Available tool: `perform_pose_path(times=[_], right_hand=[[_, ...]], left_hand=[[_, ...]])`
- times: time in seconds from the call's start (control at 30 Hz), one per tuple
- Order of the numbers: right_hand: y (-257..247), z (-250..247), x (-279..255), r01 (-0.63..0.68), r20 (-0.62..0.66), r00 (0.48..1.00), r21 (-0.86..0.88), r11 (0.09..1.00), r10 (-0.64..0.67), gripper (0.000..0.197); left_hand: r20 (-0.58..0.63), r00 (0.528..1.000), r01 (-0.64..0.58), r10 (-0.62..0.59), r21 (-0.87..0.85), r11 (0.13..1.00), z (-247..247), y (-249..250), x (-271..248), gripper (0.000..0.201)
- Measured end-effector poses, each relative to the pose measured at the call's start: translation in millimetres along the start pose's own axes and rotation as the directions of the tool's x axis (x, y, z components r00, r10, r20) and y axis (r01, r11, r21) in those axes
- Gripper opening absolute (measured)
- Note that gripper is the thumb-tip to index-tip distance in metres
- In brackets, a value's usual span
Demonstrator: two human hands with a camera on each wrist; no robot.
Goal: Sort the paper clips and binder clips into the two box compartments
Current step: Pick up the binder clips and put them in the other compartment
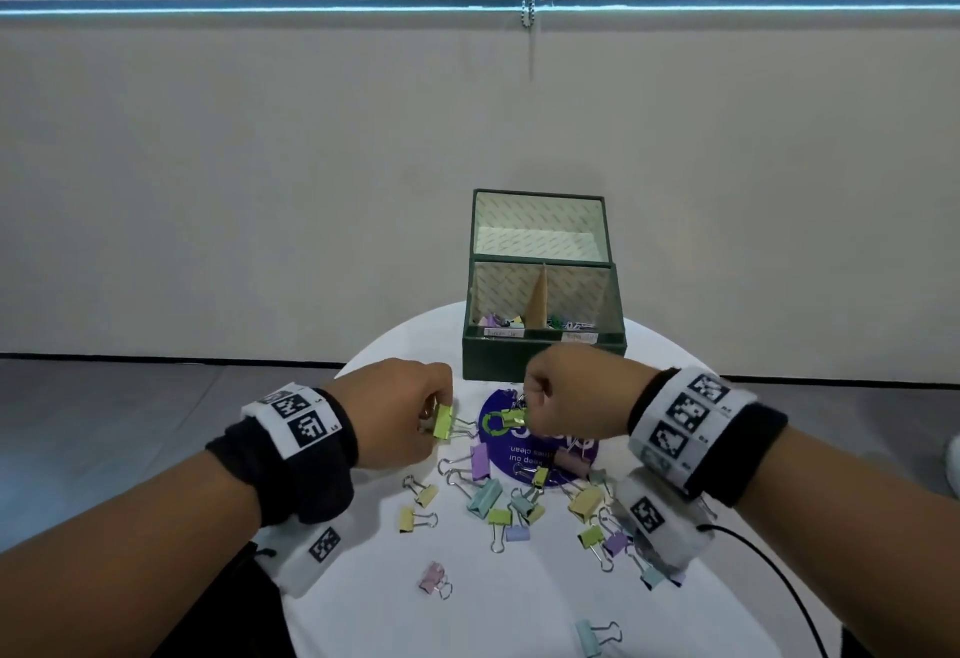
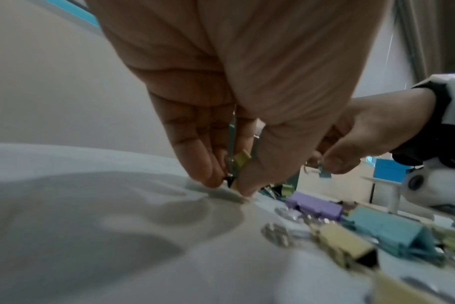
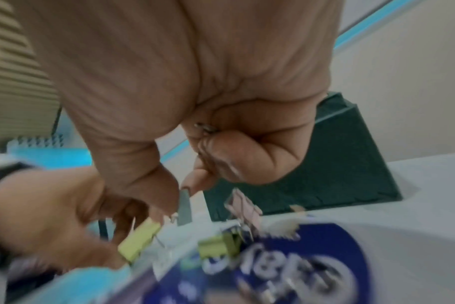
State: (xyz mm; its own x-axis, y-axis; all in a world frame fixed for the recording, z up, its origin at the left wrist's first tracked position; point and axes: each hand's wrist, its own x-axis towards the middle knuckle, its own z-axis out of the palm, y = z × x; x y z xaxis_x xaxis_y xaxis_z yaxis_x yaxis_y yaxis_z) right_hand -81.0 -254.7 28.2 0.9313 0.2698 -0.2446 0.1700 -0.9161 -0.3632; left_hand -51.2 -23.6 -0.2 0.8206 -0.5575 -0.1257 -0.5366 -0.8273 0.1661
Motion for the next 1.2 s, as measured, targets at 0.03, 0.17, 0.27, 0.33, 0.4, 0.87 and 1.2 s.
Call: perform_pose_path(times=[0.03, 0.17, 0.27, 0.33, 0.4, 0.87, 1.2], right_hand=[[1, -9, 3, 0.014, -0.049, 0.999, 0.069, 0.998, -0.01, 0.012], [3, -41, 27, 0.013, -0.296, 0.954, 0.214, 0.977, 0.052, 0.009], [3, -53, 48, 0.0, -0.413, 0.907, 0.201, 0.98, 0.085, 0.009], [1, -56, 55, 0.018, -0.386, 0.921, 0.194, 0.981, 0.06, 0.014], [3, -58, 56, 0.043, -0.376, 0.926, 0.194, 0.98, 0.033, 0.028], [93, -21, -81, -0.13, 0.099, 0.98, -0.332, 0.934, 0.172, 0.024], [98, 13, -100, -0.156, 0.075, 0.981, -0.249, 0.956, 0.18, 0.008]], left_hand=[[-0.017, 1.0, 0.008, -0.008, -0.02, 1.0, -4, -1, 0, 0.025], [-0.109, 0.993, 0.028, -0.054, -0.231, 0.973, -33, -6, 4, 0.022], [-0.215, 0.971, 0.025, -0.104, -0.343, 0.939, -58, -5, 18, 0.023], [-0.296, 0.948, 0.014, -0.118, -0.333, 0.943, -68, -1, 32, 0.022], [-0.348, 0.932, 0.006, -0.105, -0.272, 0.962, -75, 4, 47, 0.022], [-0.331, 0.931, -0.157, 0.154, 0.02, 0.987, -56, 38, 53, 0.034], [0.16, 0.977, -0.178, 0.141, 0.246, 0.953, -12, 37, -8, 0.051]])
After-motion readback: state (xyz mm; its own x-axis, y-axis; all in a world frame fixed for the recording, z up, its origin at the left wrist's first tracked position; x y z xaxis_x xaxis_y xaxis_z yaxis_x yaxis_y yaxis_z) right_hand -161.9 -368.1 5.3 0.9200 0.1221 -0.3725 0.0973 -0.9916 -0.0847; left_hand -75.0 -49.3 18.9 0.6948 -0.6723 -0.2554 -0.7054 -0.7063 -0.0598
